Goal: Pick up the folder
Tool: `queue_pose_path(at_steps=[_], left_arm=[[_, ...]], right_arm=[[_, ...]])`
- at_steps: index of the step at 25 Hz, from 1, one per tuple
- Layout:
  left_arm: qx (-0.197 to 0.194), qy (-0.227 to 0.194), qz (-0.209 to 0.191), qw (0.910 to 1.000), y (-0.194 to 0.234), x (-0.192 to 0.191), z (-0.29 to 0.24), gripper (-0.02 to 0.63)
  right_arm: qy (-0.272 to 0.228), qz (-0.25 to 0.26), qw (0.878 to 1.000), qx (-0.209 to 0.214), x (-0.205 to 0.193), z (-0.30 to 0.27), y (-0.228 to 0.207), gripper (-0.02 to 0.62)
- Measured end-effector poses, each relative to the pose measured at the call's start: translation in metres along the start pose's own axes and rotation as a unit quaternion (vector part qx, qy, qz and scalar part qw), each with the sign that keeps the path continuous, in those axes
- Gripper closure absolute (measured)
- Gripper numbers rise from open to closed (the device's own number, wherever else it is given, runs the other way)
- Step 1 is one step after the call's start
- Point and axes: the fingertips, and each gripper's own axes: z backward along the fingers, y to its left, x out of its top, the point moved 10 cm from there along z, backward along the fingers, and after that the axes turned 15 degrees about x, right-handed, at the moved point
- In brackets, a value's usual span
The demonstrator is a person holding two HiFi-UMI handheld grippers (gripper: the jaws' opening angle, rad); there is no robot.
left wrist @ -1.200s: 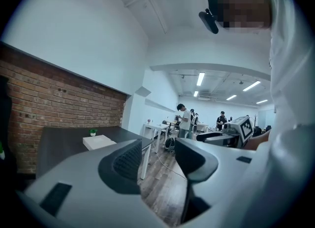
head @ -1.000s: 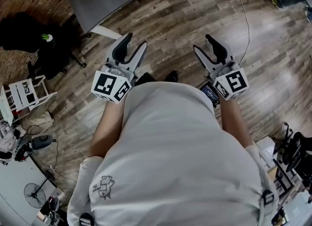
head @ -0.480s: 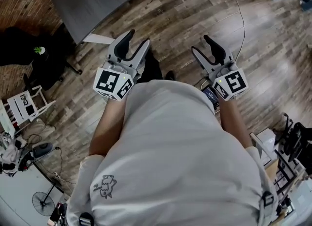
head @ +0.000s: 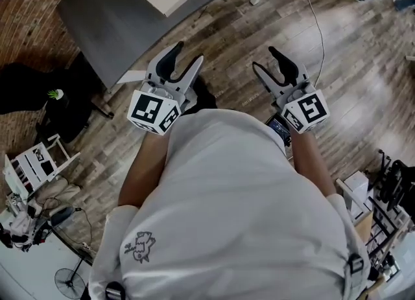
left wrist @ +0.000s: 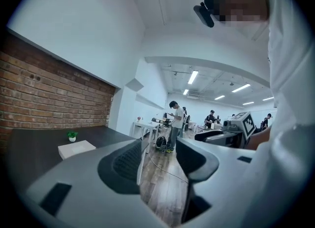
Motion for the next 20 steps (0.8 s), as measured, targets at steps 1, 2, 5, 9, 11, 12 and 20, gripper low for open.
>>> queue_pose_path(at_steps=[1, 2, 5, 9, 11, 12, 20], left_arm=[[-0.004, 0.000, -0.002, 1.0000, 0.008, 0.004, -0.006, 0.377], [-0.006, 0.001, -0.002, 1.0000, 0.016, 0.007, -0.011, 0.377], [-0.009, 0.003, -0.002, 0.9999, 0.042, 0.013, -0.022, 0.374], [-0.006, -0.001, 0.003, 1.0000, 0.074, 0.021, -0.035, 0.373], [-0.008, -0.001, 0.007, 0.9999, 0.090, 0.024, -0.039, 0.373], [-0.010, -0.001, 0.008, 0.9999, 0.097, 0.026, -0.040, 0.373], [-0.014, 0.012, 0.014, 0.9997, 0.131, 0.023, -0.043, 0.374]], right_arm=[[0.000, 0.002, 1.000, 0.000, 0.005, -0.010, -0.005, 0.358], [0.000, 0.003, 1.000, 0.000, 0.009, -0.021, -0.009, 0.357], [0.000, 0.006, 1.000, 0.002, 0.019, -0.050, -0.021, 0.357], [0.005, 0.007, 1.000, 0.010, 0.026, -0.084, -0.033, 0.357], [0.009, 0.009, 1.000, 0.013, 0.031, -0.101, -0.038, 0.357], [0.011, 0.011, 1.000, 0.014, 0.035, -0.110, -0.041, 0.357], [0.017, 0.022, 0.998, 0.049, 0.047, -0.171, -0.048, 0.353]])
